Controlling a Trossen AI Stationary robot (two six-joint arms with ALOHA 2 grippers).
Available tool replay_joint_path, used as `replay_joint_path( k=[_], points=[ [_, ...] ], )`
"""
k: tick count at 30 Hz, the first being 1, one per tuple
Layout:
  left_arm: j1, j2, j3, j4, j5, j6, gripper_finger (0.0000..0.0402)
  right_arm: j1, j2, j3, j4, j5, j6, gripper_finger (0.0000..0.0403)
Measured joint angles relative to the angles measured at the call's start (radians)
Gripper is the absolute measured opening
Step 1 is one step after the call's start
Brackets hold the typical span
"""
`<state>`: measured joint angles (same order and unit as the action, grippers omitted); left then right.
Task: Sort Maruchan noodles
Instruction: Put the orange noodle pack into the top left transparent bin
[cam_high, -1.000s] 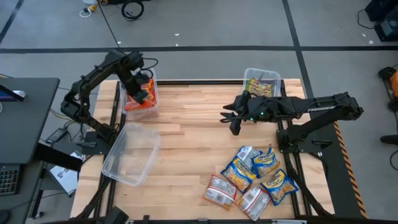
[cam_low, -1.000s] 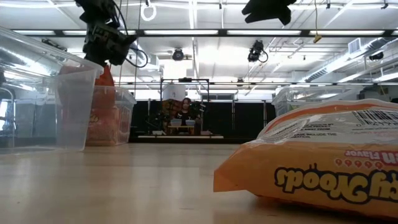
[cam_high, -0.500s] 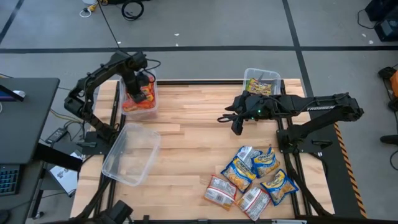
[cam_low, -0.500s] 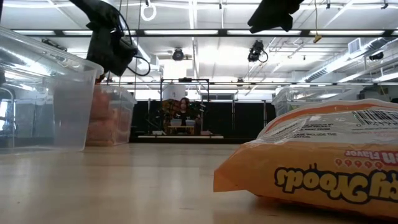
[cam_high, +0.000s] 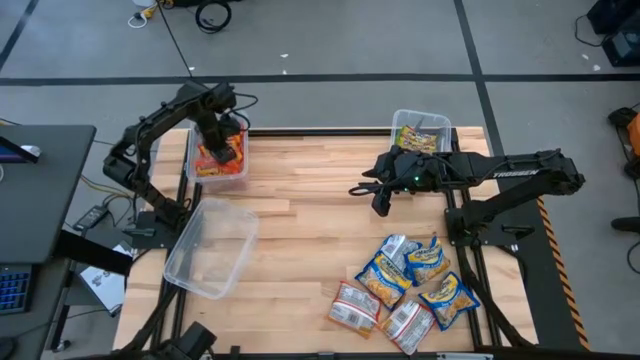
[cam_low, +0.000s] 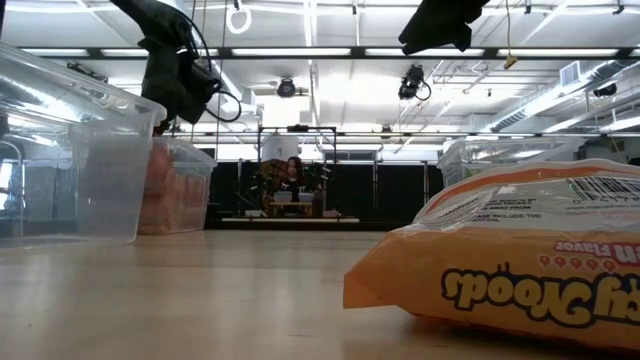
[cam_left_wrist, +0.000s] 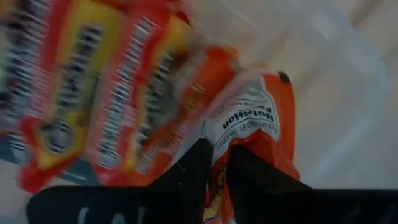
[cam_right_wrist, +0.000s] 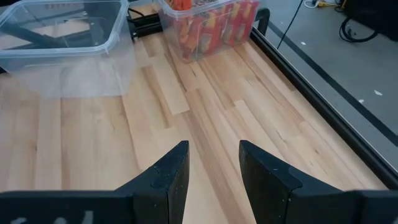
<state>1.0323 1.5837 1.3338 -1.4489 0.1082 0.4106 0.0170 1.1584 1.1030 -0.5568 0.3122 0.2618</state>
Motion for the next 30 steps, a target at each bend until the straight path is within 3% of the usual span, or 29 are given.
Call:
replay_joint_path(
  k=[6,12,17,30],
  points=[
    [-0.019,0.018,0.0,-0.018,0.007,-0.007,0.004,0.0,0.0,0.0,0.0,0.0,-0.002,0.0146],
    [-0.04,0.079,0.0,-0.053,0.103,-0.054,0.0028,0.0,0.0,0.0,-0.023,0.0,0.004,0.0146],
    [-0.067,0.132,0.0,-0.064,0.11,-0.071,0.0027,0.0,0.0,0.0,-0.087,0.0,0.034,0.0146],
    [-0.073,0.149,0.0,-0.011,-0.013,-0.31,0.0035,0.0,0.0,0.0,-0.117,0.035,0.049,0.0146]
  ],
)
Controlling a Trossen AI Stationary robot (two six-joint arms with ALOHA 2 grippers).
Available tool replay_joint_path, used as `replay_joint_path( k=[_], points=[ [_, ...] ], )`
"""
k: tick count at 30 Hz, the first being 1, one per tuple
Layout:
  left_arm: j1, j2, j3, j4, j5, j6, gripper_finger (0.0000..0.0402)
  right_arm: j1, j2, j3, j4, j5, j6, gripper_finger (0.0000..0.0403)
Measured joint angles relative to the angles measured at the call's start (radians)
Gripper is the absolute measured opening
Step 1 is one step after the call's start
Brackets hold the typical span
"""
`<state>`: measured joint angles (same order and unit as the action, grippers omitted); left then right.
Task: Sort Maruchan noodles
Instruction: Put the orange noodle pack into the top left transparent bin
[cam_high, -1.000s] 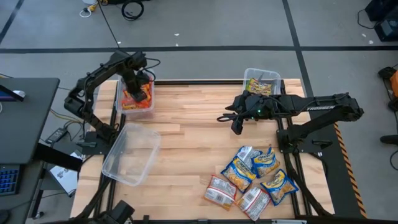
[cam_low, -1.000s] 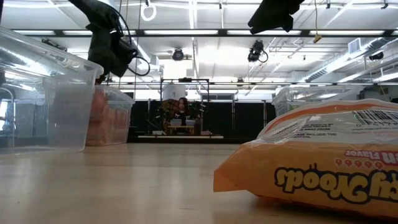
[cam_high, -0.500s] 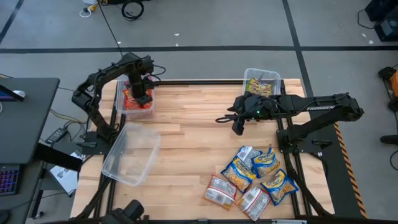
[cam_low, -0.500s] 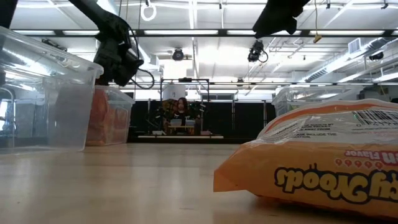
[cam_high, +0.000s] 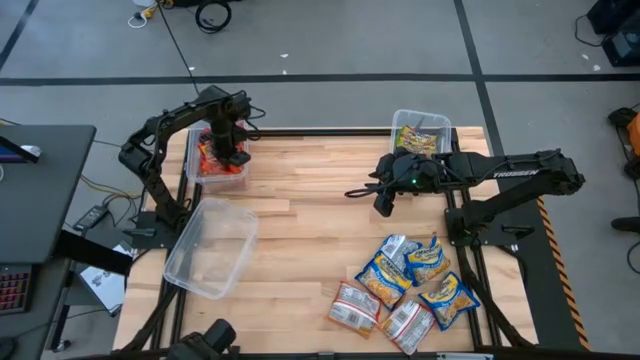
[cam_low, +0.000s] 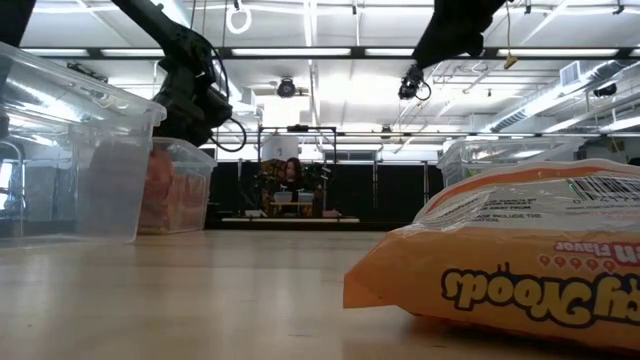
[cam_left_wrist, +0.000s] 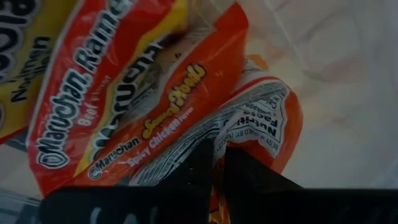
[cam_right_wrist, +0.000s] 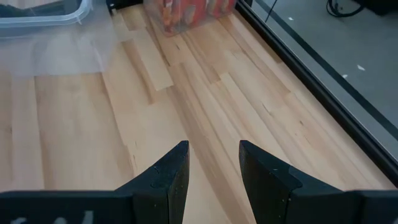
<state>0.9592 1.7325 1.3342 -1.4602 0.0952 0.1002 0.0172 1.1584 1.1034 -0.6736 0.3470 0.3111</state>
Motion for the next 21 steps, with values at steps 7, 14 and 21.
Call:
replay_joint_path(
  k=[7,14,21],
  points=[
    [0.0,0.001,0.0,0.01,-0.002,-0.025,0.0088,0.0,0.0,0.0,-0.017,0.002,-0.002,0.0147],
    [-0.001,0.002,0.0,0.002,0.024,-0.067,0.0159,0.018,0.0,0.0,-0.082,-0.03,-0.05,0.0156],
    [-0.002,-0.01,0.0,-0.083,-0.211,-0.09,0.0174,0.072,0.0,0.0,-0.125,-0.029,-0.016,0.0158]
  ],
)
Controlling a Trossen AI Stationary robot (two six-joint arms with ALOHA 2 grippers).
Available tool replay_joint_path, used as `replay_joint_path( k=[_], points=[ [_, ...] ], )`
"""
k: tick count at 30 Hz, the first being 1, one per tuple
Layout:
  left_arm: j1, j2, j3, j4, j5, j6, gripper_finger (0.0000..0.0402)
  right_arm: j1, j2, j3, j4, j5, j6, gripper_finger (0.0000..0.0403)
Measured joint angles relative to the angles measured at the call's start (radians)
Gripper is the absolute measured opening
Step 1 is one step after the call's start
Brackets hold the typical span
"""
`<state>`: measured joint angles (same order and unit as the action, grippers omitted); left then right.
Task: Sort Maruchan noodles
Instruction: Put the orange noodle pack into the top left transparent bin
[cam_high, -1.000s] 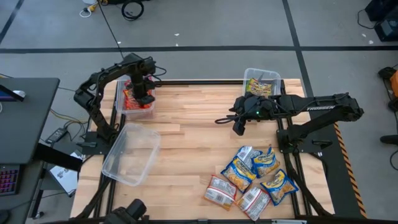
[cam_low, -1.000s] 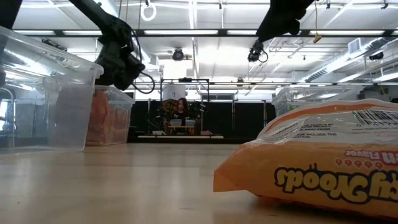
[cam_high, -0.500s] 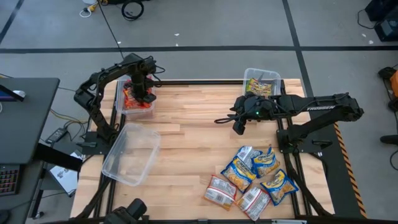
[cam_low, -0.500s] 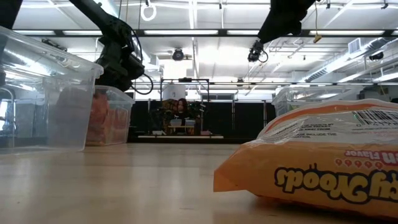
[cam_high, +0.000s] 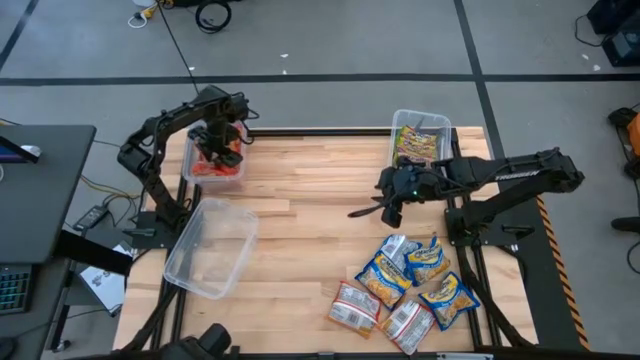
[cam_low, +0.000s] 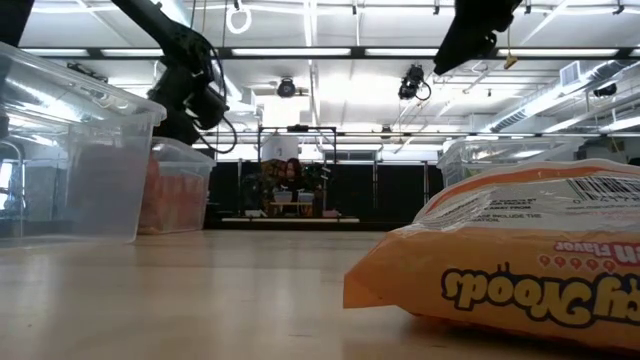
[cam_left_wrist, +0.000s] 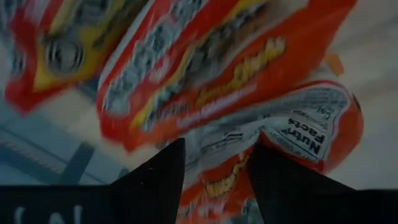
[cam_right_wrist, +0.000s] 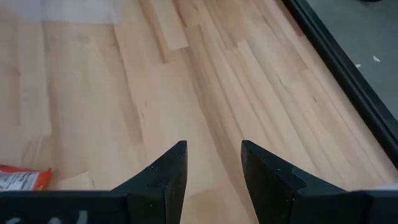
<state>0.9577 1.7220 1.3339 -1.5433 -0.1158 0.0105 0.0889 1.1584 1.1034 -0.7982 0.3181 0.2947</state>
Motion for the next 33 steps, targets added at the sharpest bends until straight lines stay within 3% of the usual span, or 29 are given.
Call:
replay_joint_path(
  k=[13,20,25,33],
  points=[
    [0.011,-0.229,-0.01,0.004,-0.032,-0.08,0.0172,-0.028,0.0,0.0,0.015,0.032,-0.034,0.0158],
    [0.008,-0.232,-0.242,0.131,0.069,-0.092,0.014,-0.032,0.0,0.0,0.02,0.031,-0.002,0.0158],
    [-0.015,-0.239,-0.383,0.205,0.077,-0.132,0.0111,-0.03,0.0,0.0,0.022,0.03,-0.01,0.0158],
    [-0.011,-0.228,-0.276,0.217,0.031,-0.104,0.0131,-0.06,0.0,0.0,0.058,0.028,-0.053,0.0158]
  ],
)
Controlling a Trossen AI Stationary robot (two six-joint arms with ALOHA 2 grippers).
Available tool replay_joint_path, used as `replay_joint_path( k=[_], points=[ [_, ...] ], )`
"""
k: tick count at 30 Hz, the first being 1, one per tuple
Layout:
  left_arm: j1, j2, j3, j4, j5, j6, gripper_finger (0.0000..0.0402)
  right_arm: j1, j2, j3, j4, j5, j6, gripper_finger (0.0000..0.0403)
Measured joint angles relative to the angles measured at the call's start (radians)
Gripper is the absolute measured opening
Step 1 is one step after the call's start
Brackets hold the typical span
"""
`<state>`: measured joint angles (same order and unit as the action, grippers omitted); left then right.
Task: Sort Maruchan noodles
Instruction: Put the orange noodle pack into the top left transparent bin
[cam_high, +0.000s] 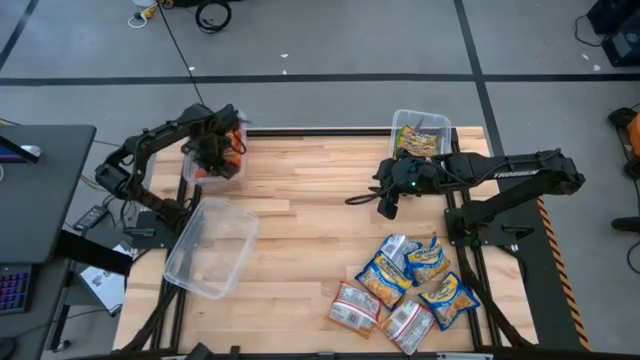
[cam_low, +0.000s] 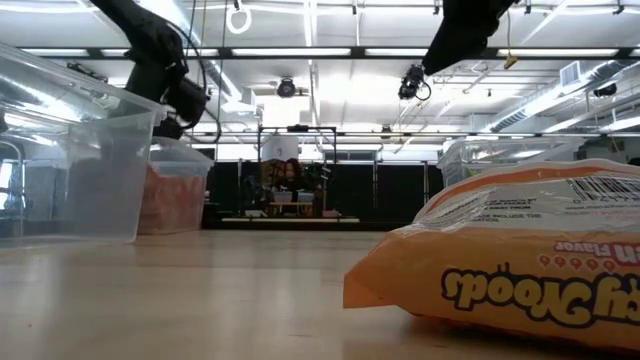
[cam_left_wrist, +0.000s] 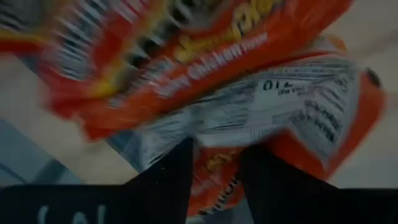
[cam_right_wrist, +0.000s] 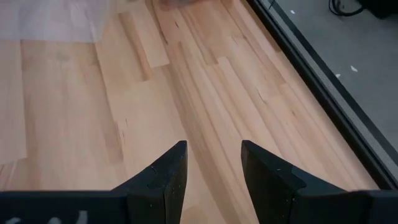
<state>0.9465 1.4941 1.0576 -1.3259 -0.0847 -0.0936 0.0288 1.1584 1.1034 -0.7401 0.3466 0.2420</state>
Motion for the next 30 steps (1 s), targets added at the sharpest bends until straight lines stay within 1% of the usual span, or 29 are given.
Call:
replay_joint_path(
  k=[2,5,9,11,13,17,20,23,27,30],
  points=[
    [-0.001,0.0,0.06,-0.001,-0.008,0.019,0.0142,0.0,0.0,0.002,0.012,-0.001,0.001,0.0158],
    [-0.001,0.0,0.159,-0.03,0.011,0.032,0.0158,0.014,0.0,0.017,0.014,-0.002,0.0,0.0158],
    [-0.003,-0.001,0.284,-0.072,0.031,0.053,0.0168,0.056,0.005,0.058,0.014,0.03,-0.02,0.0157],
    [-0.005,-0.005,0.326,-0.091,0.037,0.053,0.0168,0.081,0.023,0.087,0.014,0.05,-0.045,0.0155],
    [-0.009,-0.019,0.343,-0.095,0.038,0.057,0.0169,0.108,0.06,0.115,0.014,0.053,-0.062,0.0154],
    [-0.013,-0.045,0.322,-0.128,0.056,0.061,0.0169,0.17,0.166,0.167,0.011,0.043,-0.058,0.0154],
    [-0.001,-0.059,0.255,-0.115,0.01,0.065,0.0169,0.21,0.239,0.193,0.012,0.045,-0.034,0.0154],
    [0.012,-0.061,0.164,-0.042,-0.024,0.07,0.0169,0.233,0.294,0.203,0.011,0.048,0.01,0.0154],
    [0.017,-0.061,0.064,0.075,-0.014,0.085,0.017,0.247,0.329,0.204,0.011,0.026,0.076,0.0154],
    [0.017,-0.061,0.019,0.12,0.0,0.112,0.017,0.251,0.33,0.204,0.007,0.005,0.104,0.0154]
  ],
)
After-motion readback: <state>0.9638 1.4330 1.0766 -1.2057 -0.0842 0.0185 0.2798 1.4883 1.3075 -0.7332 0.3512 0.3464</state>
